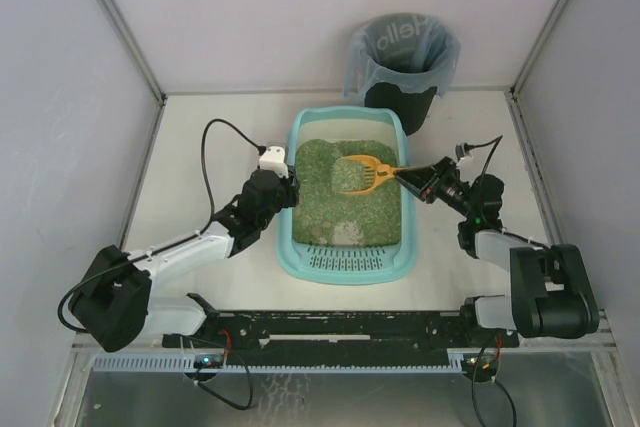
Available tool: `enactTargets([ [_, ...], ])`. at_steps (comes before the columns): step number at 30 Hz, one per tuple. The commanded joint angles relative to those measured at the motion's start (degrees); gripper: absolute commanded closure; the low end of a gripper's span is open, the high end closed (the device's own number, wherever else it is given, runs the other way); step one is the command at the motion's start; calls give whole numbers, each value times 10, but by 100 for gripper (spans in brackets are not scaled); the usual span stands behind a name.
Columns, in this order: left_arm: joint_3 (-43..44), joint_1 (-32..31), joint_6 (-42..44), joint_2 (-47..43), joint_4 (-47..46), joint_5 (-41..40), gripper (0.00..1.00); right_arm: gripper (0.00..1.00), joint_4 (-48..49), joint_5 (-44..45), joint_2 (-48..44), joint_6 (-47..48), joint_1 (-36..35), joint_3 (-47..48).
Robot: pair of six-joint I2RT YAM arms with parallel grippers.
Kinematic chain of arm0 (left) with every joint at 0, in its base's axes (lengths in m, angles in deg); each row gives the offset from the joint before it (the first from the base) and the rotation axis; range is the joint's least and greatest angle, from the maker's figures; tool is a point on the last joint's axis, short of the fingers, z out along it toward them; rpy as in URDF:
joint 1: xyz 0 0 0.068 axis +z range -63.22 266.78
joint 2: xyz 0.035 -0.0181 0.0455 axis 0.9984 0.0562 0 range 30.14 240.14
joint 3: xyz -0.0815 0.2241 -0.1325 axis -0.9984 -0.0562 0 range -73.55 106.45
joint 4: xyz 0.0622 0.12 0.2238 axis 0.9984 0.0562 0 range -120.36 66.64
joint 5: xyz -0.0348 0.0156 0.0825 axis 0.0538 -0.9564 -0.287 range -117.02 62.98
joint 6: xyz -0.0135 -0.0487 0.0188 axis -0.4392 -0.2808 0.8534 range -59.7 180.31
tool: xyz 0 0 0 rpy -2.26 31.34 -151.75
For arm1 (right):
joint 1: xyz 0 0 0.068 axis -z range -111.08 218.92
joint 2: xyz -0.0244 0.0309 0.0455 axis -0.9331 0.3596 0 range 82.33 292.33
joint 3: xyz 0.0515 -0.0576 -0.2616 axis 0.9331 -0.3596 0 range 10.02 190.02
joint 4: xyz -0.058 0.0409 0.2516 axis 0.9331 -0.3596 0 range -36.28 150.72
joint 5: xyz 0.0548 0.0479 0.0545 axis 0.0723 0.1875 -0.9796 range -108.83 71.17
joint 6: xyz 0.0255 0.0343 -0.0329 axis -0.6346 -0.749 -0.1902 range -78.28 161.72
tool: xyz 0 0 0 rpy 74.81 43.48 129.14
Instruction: Clean the litter box
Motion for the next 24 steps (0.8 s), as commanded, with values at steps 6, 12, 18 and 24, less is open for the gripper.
enactTargets([
  [6,30,-6,-10,-3,-29,32,55,100,236,-54,73,-119,4,15],
  [12,29,-6,-11,-4,-29,31,55,100,240,-37,103,-129,-3,16],
  [18,30,-7,-9,-2,-27,28,56,100,107,-4,62,-52,-5,23],
  [24,32,-6,-11,1,-28,34,56,100,-86,31,-24,68,-11,47],
])
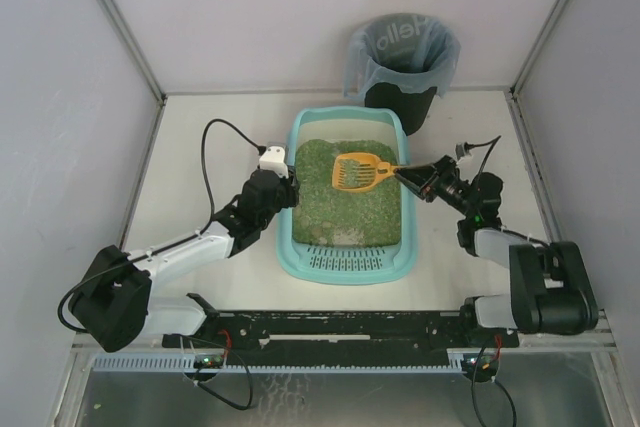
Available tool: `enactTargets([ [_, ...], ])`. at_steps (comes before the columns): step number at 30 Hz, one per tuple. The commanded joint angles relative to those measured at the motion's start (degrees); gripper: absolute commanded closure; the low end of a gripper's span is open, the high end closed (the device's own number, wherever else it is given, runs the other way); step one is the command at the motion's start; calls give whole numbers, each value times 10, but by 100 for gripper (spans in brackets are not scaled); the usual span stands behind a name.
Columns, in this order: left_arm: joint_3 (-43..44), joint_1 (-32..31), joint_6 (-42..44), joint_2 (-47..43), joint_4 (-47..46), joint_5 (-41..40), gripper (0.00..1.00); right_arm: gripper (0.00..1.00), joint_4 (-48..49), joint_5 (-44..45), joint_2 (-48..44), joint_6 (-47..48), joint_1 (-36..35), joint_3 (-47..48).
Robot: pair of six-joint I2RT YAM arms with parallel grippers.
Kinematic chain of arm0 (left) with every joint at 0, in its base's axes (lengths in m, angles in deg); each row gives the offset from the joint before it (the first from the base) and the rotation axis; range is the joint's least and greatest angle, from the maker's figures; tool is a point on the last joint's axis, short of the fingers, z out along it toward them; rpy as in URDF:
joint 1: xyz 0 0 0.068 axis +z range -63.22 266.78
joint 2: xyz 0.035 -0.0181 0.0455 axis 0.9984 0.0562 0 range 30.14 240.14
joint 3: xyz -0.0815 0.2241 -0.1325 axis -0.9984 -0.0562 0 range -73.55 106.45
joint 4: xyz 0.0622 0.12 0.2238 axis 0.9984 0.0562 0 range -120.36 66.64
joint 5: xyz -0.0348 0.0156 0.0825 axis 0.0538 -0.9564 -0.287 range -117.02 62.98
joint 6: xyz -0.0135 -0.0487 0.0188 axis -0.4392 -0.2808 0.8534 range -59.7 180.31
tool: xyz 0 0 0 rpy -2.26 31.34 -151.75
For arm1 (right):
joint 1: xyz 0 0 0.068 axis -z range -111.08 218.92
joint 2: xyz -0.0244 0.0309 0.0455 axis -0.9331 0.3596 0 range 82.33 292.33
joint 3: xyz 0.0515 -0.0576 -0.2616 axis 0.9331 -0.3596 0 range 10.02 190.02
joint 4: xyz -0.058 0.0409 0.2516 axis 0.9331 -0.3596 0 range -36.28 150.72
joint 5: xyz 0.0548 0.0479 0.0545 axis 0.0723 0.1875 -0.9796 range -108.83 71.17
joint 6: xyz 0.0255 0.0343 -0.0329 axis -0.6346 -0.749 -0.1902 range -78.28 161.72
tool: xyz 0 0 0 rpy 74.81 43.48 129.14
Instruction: Clean the litter box
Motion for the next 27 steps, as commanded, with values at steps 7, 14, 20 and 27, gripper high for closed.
enactTargets([
  [7,30,-6,-10,-5,-27,29,56,100,-250,77,-132,176,-15,57],
  [14,33,-6,-14,2,-28,38,56,100,-453,190,-153,318,-111,145],
  [20,33,-6,-15,2,-29,40,56,100,-622,395,-128,417,-216,230],
  [27,34,-6,-15,1,-27,39,57,100,-665,438,-33,421,-286,291],
])
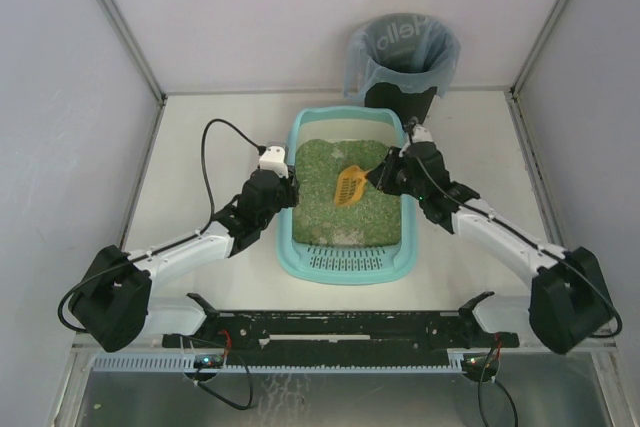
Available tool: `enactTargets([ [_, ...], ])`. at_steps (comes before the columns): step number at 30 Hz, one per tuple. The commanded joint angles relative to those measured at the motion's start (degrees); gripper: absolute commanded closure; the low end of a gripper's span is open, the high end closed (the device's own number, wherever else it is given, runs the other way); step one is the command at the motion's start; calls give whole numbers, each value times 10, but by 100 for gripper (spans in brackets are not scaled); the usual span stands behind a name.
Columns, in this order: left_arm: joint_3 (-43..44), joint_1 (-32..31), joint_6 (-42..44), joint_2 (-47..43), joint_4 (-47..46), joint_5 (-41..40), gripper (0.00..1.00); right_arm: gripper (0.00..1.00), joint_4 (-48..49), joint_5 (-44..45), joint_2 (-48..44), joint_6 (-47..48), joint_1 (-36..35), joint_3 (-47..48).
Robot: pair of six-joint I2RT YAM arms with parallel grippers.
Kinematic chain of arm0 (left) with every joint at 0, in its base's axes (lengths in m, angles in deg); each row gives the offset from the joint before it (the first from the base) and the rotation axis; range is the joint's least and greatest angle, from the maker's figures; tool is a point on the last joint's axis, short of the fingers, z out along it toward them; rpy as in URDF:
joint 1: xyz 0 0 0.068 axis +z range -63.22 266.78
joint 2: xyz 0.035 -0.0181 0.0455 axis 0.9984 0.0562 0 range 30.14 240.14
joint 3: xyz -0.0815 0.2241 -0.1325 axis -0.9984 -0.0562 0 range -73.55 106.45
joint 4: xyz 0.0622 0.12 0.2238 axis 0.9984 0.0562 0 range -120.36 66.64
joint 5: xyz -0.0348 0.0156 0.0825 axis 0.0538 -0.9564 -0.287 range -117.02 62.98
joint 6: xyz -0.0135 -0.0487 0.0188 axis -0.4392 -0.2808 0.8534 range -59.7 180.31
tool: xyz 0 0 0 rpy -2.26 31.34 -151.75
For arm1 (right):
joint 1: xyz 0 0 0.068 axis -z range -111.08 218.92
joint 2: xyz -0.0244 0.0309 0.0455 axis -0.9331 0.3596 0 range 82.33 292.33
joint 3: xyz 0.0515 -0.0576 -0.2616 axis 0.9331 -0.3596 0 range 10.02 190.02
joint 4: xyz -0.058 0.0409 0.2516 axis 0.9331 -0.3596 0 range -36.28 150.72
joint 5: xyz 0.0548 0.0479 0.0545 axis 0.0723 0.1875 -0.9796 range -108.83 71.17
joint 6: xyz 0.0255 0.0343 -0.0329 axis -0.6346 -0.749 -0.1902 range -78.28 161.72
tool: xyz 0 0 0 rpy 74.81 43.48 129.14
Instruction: Clean the litter box
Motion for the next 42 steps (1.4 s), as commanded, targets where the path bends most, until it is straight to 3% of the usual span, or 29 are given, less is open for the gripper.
enactTargets([
  [1,33,-7,-15,1,-27,36,57,100,-41,26,60,22,-24,42],
  [8,34,-7,-13,0,-26,35,57,100,25,-132,171,-56,-31,61],
  [18,34,-7,-13,1,-25,37,57,100,205,-237,258,-186,-72,51],
  [22,33,-7,-11,-2,-24,33,57,100,266,-214,241,-232,-66,16],
  [31,33,-7,-12,-4,-24,33,57,100,257,-103,131,-223,-41,-35],
  [42,32,-7,-12,-6,-23,32,57,100,281,-75,33,-212,-1,-107],
])
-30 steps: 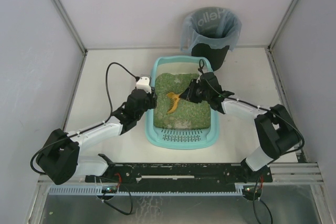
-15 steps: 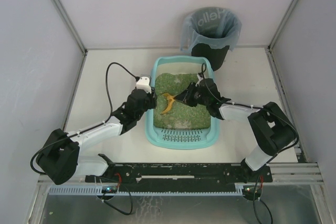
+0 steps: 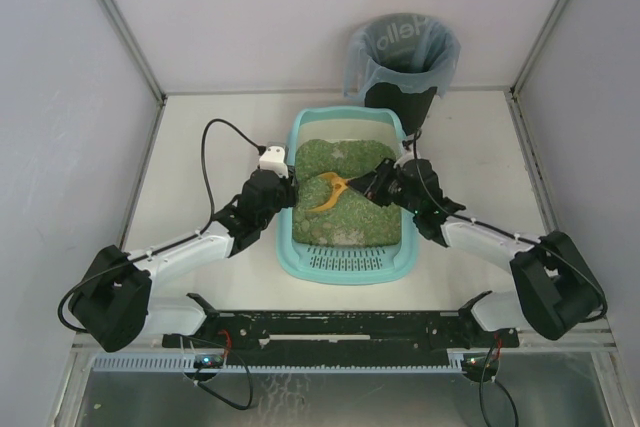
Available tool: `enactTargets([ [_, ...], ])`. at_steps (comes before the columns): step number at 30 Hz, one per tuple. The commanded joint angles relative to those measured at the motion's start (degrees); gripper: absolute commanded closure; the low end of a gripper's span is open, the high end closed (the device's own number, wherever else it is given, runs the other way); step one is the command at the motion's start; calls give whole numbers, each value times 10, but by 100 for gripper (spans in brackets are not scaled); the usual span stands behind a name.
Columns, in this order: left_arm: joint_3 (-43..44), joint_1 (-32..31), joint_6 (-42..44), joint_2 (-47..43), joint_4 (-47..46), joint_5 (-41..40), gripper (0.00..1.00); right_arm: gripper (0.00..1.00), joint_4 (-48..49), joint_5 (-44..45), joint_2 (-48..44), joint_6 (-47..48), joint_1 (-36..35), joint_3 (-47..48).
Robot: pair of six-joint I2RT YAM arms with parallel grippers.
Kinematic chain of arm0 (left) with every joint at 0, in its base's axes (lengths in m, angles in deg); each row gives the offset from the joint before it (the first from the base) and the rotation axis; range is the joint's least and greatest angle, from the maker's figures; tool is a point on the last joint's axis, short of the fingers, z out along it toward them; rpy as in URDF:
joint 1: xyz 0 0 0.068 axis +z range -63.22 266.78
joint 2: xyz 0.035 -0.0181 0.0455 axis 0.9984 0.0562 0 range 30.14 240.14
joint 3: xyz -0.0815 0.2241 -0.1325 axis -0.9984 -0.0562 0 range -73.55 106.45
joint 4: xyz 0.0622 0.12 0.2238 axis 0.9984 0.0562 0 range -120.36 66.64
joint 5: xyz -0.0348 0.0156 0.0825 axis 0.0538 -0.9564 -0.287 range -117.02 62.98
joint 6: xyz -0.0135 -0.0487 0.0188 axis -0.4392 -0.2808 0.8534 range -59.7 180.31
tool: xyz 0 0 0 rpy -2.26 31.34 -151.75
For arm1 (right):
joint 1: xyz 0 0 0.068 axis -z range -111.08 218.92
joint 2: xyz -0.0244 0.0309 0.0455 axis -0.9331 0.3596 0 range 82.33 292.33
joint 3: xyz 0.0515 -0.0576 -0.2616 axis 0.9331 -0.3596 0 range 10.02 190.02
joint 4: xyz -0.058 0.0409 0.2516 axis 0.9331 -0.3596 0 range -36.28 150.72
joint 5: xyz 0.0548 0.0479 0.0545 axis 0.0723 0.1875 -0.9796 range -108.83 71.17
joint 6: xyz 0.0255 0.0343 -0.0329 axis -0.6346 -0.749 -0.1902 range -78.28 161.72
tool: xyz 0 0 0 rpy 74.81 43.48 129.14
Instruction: Clean the litter box
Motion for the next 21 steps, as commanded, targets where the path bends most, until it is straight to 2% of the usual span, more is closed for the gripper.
enactTargets([
  [1,33,-7,-11,-5,-23,32,57,100,54,2,-51,-4,29,-24],
  [4,34,-7,-12,-4,-23,34,57,100,79,-48,-75,1,67,-51],
  [9,35,-7,-12,-1,-23,35,57,100,210,-167,-99,-53,159,-111],
  [13,34,-7,-12,-1,-23,35,57,100,265,-192,-122,-107,221,-151],
  [19,35,-7,-14,1,-25,36,57,100,335,-245,-107,-144,244,-163],
  [21,35,-7,-13,0,-23,36,57,100,340,-233,-113,-163,271,-183],
])
